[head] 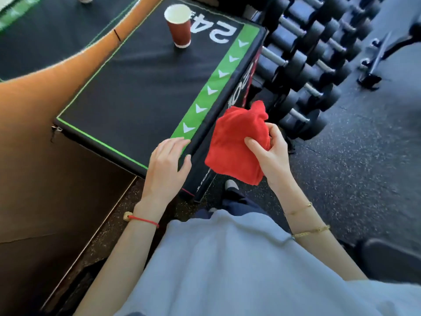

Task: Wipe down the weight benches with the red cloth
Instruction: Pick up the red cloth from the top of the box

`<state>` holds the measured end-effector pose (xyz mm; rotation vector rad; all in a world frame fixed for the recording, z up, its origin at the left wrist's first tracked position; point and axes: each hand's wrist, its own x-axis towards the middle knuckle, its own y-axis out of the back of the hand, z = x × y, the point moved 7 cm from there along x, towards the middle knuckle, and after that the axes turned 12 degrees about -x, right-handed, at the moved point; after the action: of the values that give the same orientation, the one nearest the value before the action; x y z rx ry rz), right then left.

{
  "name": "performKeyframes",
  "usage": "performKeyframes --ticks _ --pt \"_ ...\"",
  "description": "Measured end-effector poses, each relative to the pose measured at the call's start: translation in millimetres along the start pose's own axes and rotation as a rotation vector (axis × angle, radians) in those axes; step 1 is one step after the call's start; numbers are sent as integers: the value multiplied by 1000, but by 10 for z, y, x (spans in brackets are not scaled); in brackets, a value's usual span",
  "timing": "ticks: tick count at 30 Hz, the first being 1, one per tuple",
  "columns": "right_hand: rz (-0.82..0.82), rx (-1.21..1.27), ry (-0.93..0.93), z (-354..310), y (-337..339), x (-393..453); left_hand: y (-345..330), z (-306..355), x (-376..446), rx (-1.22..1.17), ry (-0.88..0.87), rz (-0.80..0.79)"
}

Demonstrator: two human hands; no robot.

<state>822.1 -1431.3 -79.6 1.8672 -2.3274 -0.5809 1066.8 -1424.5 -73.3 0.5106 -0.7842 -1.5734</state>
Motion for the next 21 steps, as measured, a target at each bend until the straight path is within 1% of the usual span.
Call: performKeyframes --ticks 6,12,17,21 --pt "269 5 -130 476 726 -891 -429 545 -131 -55 -227 -233" --pt "562 74 -231 974 1432 -1850 -969 1243 -416 -83 -463 -397" --pt "731 109 -285 1403 1967 -2705 -1453 1940 -909 -123 -626 -490" --pt "837 105 -337 1719 2454 -3448 -1909 2480 -1483 -154 -694 -571"
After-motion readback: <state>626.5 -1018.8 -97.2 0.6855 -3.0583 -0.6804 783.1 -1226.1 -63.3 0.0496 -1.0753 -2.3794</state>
